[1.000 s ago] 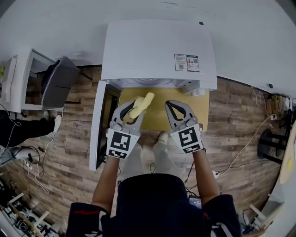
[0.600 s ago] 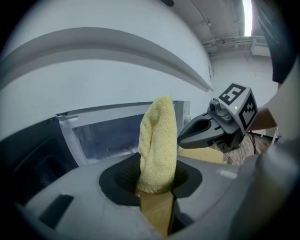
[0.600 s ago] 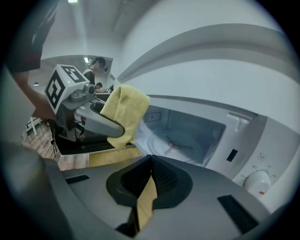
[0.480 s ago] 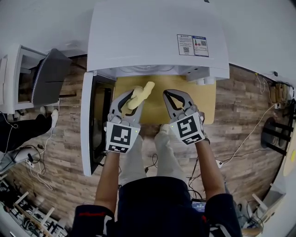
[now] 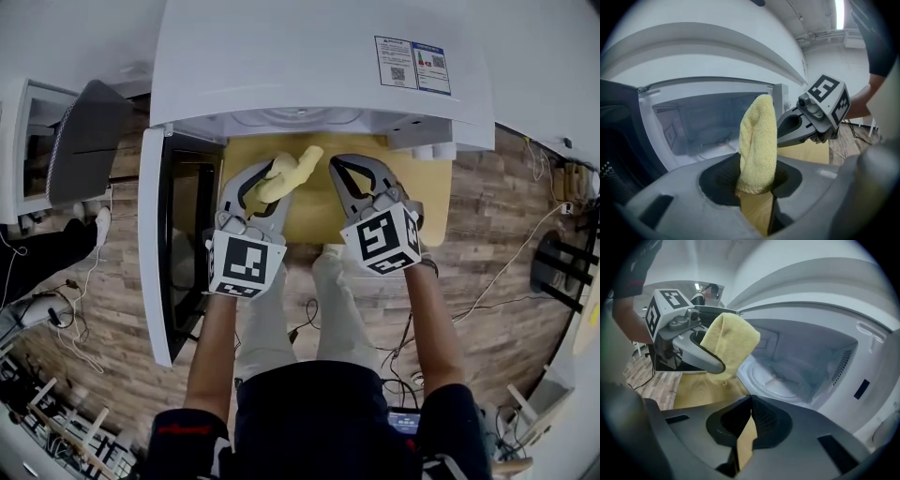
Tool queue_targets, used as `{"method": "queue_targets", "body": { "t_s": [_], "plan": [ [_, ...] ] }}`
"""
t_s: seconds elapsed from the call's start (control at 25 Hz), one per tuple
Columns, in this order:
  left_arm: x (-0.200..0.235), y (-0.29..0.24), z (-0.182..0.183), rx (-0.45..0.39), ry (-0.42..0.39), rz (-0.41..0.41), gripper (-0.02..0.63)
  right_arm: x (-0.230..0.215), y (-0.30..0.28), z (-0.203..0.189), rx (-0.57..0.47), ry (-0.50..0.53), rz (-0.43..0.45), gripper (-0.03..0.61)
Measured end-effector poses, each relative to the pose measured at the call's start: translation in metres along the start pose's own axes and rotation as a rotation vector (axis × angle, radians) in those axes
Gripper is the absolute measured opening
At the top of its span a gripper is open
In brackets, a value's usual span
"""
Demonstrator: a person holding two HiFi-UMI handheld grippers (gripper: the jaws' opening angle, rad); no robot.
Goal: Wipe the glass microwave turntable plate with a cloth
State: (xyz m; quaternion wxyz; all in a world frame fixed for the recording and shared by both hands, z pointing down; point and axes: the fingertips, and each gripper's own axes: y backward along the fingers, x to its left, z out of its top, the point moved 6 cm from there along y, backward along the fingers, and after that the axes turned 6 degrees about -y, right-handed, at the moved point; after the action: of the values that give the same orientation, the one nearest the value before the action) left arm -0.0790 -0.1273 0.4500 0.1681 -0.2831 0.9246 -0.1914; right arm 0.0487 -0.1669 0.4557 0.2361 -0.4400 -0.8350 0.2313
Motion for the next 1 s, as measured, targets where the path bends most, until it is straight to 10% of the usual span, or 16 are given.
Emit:
{"method": "queue_targets", "body": {
  "t_s": [0.64, 1.0],
  "plan": [
    [0.019, -0.022, -0.018, -0.079, -0.054, 0.082, 0.129, -0.009, -0.038, -0.011, -0.042, 0.144, -0.061, 0.019],
    [0.030, -0.029, -0.024, -0.119, -0.068, 0.111, 0.129, -0.005, -0.051, -0.014, -0.075, 0.232, -0.067, 0.128]
  ]
}}
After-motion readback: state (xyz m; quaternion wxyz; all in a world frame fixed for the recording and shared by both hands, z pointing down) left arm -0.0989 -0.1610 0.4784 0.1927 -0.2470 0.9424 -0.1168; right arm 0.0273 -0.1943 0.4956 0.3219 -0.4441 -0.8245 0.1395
